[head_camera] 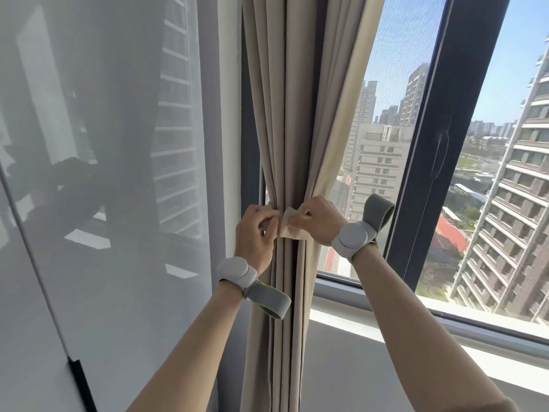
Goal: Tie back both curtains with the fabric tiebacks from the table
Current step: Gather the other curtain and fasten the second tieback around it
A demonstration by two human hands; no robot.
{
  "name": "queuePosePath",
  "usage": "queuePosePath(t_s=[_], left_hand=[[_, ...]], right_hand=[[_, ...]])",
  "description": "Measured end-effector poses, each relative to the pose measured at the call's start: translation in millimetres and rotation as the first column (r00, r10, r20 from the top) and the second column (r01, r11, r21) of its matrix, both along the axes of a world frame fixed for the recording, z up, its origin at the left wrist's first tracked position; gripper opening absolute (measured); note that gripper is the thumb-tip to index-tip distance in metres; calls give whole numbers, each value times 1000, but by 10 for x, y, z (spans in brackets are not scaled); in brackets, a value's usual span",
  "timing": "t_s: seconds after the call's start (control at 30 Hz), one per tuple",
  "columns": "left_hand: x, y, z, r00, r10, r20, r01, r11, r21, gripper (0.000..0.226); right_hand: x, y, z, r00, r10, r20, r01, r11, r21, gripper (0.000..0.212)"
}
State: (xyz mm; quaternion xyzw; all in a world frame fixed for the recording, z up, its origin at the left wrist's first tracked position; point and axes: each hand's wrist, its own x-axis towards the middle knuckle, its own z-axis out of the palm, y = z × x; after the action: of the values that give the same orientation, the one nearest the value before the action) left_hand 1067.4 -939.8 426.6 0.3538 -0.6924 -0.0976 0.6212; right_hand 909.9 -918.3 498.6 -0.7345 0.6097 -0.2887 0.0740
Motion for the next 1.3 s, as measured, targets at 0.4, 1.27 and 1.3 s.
queuePosePath(t_s=[0.4, 1.27, 1.3], left_hand=[[-127, -78, -27, 957, 10, -289, 34, 988, 147, 54], [-539, -373, -132, 906, 90, -413, -11, 982, 189, 33], [-545, -388, -139, 903, 91, -420, -10, 982, 191, 33]], right_hand=[[55, -358, -135, 928, -63, 367, 90, 994, -55, 60], [86, -704, -193, 797, -86, 598, 62, 996, 61, 29], [86, -705, -194, 784, -90, 614, 65, 996, 64, 27]])
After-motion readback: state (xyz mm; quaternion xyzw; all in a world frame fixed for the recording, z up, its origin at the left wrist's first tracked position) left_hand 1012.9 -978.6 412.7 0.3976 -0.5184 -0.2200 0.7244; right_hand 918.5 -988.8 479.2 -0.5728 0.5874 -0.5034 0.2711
